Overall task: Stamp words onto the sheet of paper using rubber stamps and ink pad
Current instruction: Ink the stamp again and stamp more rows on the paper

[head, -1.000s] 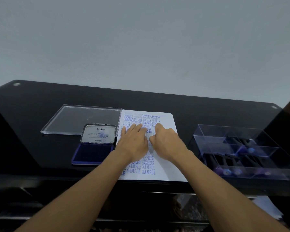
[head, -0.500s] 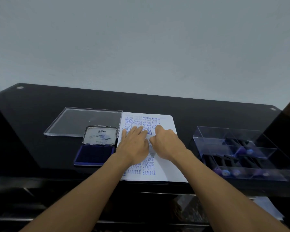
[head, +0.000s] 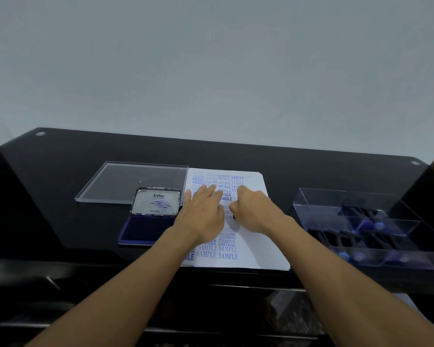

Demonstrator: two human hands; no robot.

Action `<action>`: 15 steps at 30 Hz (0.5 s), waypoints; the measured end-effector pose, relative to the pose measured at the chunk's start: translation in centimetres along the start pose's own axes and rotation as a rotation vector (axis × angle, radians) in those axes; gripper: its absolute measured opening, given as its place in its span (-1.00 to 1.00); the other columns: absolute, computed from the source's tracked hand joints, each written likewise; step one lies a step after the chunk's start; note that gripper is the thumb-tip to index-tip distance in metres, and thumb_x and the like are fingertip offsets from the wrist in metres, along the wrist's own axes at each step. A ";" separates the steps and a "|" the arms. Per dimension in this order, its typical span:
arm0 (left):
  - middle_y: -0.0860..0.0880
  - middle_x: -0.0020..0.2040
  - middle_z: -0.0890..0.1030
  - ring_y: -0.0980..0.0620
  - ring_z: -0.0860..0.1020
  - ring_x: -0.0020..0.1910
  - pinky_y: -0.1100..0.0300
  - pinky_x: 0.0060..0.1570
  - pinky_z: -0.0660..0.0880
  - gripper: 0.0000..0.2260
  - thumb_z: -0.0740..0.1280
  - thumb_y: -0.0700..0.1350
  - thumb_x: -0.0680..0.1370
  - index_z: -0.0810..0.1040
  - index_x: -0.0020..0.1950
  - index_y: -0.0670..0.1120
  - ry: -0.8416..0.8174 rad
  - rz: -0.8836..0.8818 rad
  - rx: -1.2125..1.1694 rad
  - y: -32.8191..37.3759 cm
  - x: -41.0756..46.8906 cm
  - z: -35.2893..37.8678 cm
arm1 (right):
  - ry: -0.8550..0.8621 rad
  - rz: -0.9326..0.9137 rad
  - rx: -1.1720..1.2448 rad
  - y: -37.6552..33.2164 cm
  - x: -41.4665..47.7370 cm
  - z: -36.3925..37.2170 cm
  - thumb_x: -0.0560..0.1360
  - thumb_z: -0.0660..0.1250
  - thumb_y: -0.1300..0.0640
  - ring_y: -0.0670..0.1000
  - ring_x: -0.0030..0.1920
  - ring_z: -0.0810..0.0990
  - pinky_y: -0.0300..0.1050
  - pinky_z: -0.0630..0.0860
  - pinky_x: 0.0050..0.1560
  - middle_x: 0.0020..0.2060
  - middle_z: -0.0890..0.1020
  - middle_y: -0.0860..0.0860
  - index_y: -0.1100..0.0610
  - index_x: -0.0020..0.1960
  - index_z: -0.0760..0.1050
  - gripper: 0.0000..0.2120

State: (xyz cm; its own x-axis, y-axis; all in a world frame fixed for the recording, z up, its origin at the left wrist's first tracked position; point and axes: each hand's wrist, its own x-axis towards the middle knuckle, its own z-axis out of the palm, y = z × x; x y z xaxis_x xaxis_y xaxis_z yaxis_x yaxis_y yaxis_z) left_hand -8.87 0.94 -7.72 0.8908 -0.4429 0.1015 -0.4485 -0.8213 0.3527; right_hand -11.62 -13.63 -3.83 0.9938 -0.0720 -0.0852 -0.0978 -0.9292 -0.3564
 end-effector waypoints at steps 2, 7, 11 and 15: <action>-0.03 0.62 0.08 -0.02 -0.04 0.60 -0.14 0.53 -0.18 -0.57 0.00 -0.09 0.68 0.18 0.56 -0.07 0.002 0.000 -0.007 0.0 -0.1 0.0 | -0.013 0.011 0.003 0.0 0.1 -0.2 0.63 0.15 0.06 0.00 -0.29 0.41 -0.08 0.30 -0.35 -0.21 0.47 0.06 0.10 -0.10 0.27 -0.83; -0.04 0.61 0.11 -0.02 -0.02 0.59 -0.15 0.54 -0.14 -0.57 0.00 -0.09 0.68 0.19 0.56 -0.08 0.041 0.000 -0.045 0.2 0.0 -0.6 | 0.153 0.051 0.154 0.4 0.3 -1.8 0.60 0.15 0.05 0.01 -0.30 0.43 -0.08 0.32 -0.35 -0.21 0.50 0.05 0.07 -0.19 0.27 -0.79; -0.03 0.62 0.09 -0.01 -0.02 0.60 -0.10 0.53 -0.18 -0.56 0.00 -0.08 0.68 0.18 0.58 -0.06 0.067 -0.015 -0.083 0.6 0.1 -1.8 | 0.187 0.029 0.300 0.4 -0.4 -3.9 0.61 0.16 0.07 -0.01 -0.31 0.40 -0.09 0.31 -0.36 -0.21 0.50 0.04 0.15 -0.03 0.32 -0.85; -0.04 0.61 0.11 0.02 0.00 0.59 -0.08 0.52 -0.19 -0.57 0.01 -0.09 0.68 0.21 0.57 -0.06 0.104 -0.016 -0.110 0.8 0.2 -3.2 | 0.148 0.005 0.326 0.8 -0.5 -5.2 0.61 0.16 0.07 -0.02 -0.31 0.39 -0.11 0.31 -0.33 -0.21 0.49 0.04 0.15 -0.01 0.34 -0.86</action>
State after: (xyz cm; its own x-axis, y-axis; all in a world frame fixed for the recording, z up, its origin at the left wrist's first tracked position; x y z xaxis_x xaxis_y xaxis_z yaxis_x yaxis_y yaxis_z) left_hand -8.81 1.29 -4.44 0.9030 -0.3860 0.1890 -0.4288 -0.7807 0.4545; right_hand -11.95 -16.25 0.81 0.9879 -0.1501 0.0398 -0.0907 -0.7656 -0.6369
